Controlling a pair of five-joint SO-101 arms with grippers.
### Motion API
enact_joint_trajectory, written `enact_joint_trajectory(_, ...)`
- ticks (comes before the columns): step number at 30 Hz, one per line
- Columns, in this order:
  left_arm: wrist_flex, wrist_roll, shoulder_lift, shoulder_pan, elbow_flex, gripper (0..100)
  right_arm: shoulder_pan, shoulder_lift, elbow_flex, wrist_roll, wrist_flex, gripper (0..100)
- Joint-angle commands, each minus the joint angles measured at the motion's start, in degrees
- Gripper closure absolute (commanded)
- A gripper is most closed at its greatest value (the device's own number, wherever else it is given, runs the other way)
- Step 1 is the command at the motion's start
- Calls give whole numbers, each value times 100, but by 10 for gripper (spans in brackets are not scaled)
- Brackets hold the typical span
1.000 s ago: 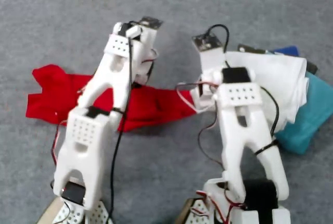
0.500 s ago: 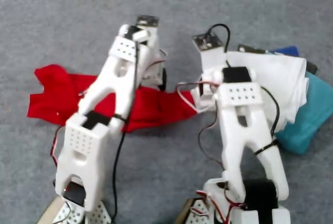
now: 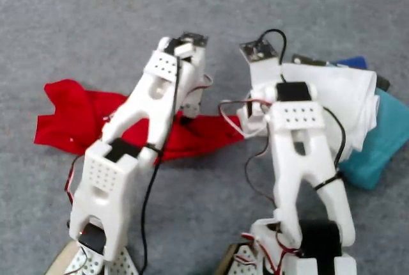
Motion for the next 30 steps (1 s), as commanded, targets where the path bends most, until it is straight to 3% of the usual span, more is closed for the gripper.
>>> enact_joint_trajectory(1, 53, -18, -352, 119, 207, 938, 97, -180, -303, -53, -9, 985)
enact_joint_trajectory(16, -413, 281, -352, 286, 286, 934, 97, -207, -268, -53, 26, 985)
enact_joint_trajectory(22, -255, 281, 26, 268, 286, 934, 70, -215, -303, -53, 35, 985)
enact_joint_trajectory(26, -114, 62, 431, -127, 189, 954, 97, -215, -303, -35, 105, 985)
enact_joint_trajectory(30, 35, -132, 571, -813, -681, 973, 105, -215, -347, -26, 193, 985)
